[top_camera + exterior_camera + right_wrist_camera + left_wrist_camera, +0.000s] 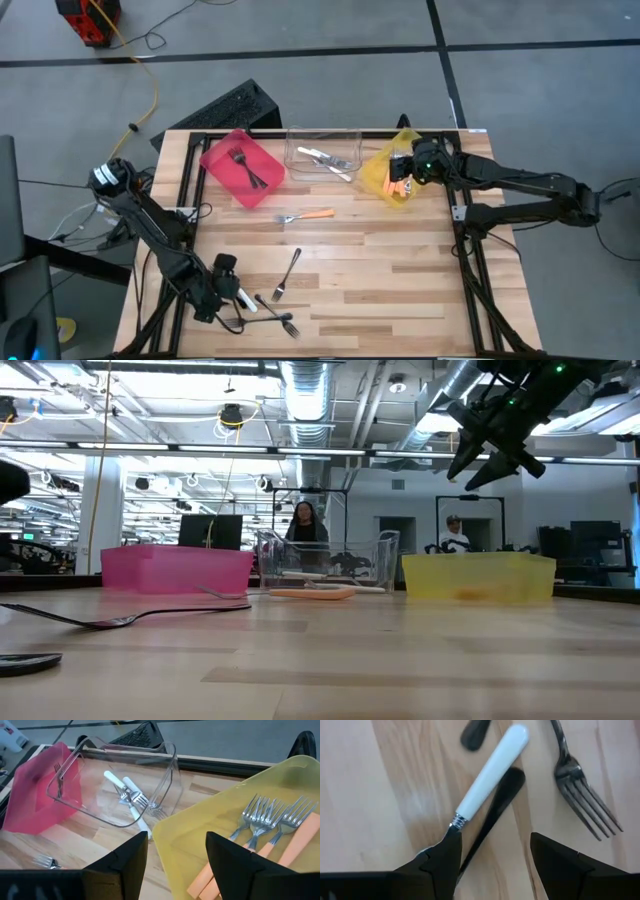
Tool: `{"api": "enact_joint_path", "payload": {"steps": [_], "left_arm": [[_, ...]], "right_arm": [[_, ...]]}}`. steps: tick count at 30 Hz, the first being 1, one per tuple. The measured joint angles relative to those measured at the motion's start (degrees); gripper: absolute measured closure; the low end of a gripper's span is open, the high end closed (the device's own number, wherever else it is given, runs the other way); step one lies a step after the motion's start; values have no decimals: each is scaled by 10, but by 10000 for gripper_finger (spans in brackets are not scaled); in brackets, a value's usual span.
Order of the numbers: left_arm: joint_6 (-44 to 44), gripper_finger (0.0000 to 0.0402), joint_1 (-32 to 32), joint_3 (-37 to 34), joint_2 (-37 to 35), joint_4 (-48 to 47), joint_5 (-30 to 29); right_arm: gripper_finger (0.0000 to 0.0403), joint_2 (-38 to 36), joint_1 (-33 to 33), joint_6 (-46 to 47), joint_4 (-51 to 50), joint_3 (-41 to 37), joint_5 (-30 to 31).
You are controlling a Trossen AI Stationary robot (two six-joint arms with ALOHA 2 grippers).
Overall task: Sort silverware by color (type)
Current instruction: Put the black fork into the pink bin
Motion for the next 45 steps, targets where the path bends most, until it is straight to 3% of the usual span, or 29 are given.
{"api": "enact_joint_path", "payload": {"steps": [10, 28, 45], "left_arm": [[-7, 182, -19, -3, 4, 24, -24], [-17, 193, -40, -84, 1, 74, -46], [13, 383, -39, -99, 2, 86, -53]], "right_arm": [[178, 0, 0, 9, 0, 0, 0], [178, 0, 0, 43, 1, 0, -1], [178, 0, 46, 55, 7, 0, -1]]}}
